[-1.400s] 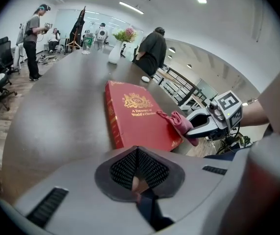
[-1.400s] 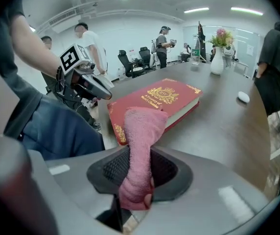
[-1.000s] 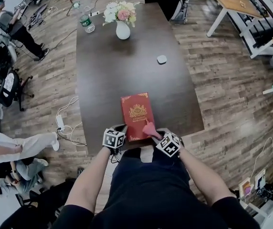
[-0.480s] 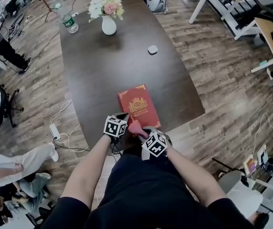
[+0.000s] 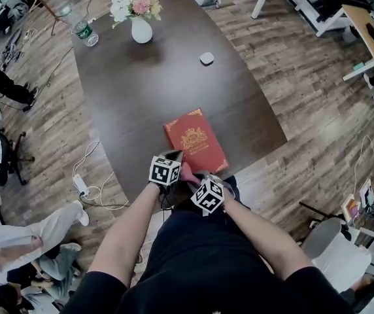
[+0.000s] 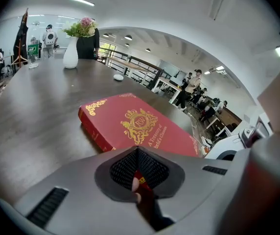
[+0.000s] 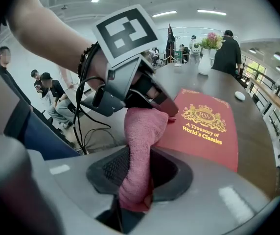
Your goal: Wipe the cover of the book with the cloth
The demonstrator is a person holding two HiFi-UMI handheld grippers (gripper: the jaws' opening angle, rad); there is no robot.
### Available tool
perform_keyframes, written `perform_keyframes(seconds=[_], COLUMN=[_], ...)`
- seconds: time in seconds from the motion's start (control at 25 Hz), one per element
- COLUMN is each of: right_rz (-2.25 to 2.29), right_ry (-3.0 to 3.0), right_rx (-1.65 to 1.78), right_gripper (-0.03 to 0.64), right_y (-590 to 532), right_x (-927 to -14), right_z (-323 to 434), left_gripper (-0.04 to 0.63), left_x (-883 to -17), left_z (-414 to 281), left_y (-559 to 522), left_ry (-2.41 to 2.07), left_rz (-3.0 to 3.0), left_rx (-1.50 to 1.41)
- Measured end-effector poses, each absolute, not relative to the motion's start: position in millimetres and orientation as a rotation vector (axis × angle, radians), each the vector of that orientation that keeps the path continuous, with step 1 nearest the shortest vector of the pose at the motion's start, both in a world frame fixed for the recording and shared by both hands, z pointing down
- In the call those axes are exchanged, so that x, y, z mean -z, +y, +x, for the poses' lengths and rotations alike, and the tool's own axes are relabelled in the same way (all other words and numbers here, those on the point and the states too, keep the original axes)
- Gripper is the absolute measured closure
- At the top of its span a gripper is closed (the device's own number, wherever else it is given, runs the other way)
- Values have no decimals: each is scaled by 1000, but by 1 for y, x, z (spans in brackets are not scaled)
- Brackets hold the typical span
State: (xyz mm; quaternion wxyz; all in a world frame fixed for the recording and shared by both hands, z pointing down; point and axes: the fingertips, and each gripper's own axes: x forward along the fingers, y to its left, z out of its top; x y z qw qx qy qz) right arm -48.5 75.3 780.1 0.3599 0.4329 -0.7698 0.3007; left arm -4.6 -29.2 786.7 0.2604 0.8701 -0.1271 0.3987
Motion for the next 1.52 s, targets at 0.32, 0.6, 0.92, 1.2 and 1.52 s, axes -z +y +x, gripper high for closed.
perform_keyframes(seconds=[0.32,0.6,0.92,1.2,1.52], right_rz=[1108,1111,1118,1129,1151], right_ry=[-1939,-1928,-1914,-1910,-1899], right_rx=[-751,-778,-793,-803,-804], right_gripper=[500,500,500,500,499], right_y=[76,78,80,80,84], right_x=[-785,-787,-788,-788,-788], right_z=[-49,-41,-27,-13,2], left_gripper=[600,600,600,600,600], left_x=[-788,-790,-790,-790,-791], left_z=[-5,-4,-3,-3,-3], left_y=[-28,-28,-27,-29,-28], left_ry=[-335,-335,-338,-336,-333], left_rz=[2360,2358,2355,2360,2361], left_rx=[-1083,-1077,-1068,-1077,-1075])
